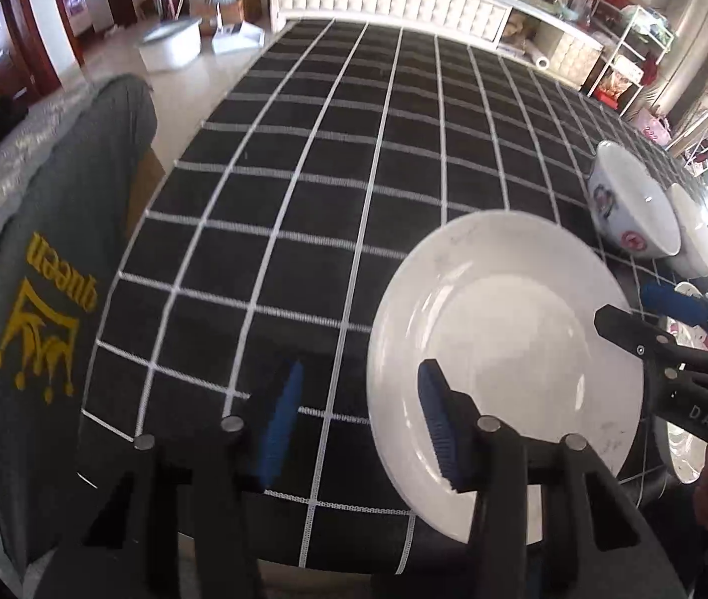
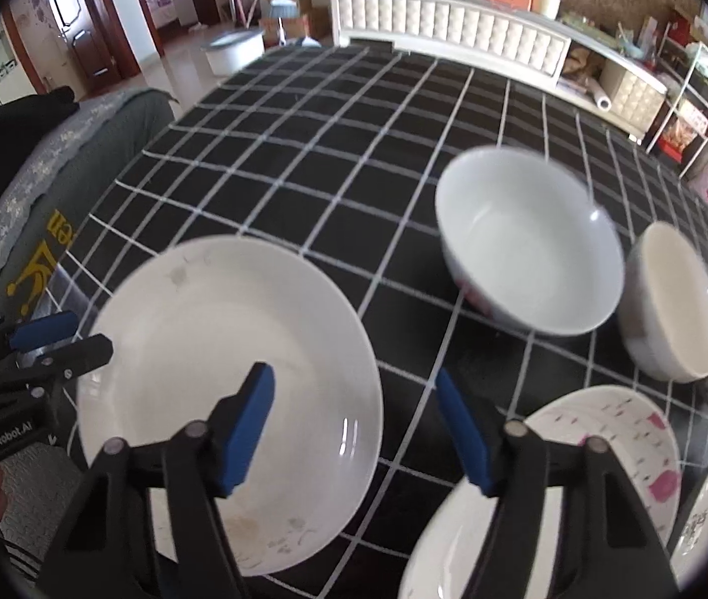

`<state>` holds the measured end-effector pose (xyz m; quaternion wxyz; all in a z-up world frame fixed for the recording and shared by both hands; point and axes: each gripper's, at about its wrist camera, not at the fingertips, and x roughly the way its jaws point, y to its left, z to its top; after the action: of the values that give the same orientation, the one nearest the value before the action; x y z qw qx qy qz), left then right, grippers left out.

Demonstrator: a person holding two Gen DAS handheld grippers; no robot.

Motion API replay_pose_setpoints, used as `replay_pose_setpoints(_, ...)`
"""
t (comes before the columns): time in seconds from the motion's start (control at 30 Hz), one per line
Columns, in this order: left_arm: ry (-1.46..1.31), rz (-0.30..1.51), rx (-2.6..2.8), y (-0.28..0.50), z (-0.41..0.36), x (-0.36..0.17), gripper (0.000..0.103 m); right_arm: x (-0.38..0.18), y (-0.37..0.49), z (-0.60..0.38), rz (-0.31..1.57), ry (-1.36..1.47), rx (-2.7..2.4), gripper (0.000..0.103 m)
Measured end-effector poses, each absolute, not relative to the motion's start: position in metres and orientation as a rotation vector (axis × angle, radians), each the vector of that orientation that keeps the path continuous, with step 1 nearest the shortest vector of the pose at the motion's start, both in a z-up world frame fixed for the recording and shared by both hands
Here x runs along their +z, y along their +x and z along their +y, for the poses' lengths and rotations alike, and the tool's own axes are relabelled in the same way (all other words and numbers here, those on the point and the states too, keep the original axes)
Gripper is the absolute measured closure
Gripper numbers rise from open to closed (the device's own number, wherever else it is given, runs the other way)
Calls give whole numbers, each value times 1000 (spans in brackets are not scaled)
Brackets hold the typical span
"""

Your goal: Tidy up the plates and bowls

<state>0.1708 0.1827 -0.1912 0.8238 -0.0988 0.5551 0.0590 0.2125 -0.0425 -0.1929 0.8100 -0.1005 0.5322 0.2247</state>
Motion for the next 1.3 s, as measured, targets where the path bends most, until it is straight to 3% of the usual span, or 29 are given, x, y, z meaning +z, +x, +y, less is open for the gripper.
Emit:
replay_pose_setpoints(0.37, -226, 1242, 63, 168, 172, -202, 85, -210, 216, -52, 1217, -162, 492, 70)
replay_pose_setpoints(0.53, -230, 1247, 64, 171, 171, -201, 86, -211, 216, -60, 1232, -119, 465, 74)
replay_pose_setpoints(1.03, -269, 1244, 71, 180, 172, -201, 86, -208, 219, -64, 1252, -81, 431, 75)
replay_pose_setpoints(1.3, -270, 1178, 133, 163, 180, -167, 86, -169, 206, -95, 1158, -50, 444, 74)
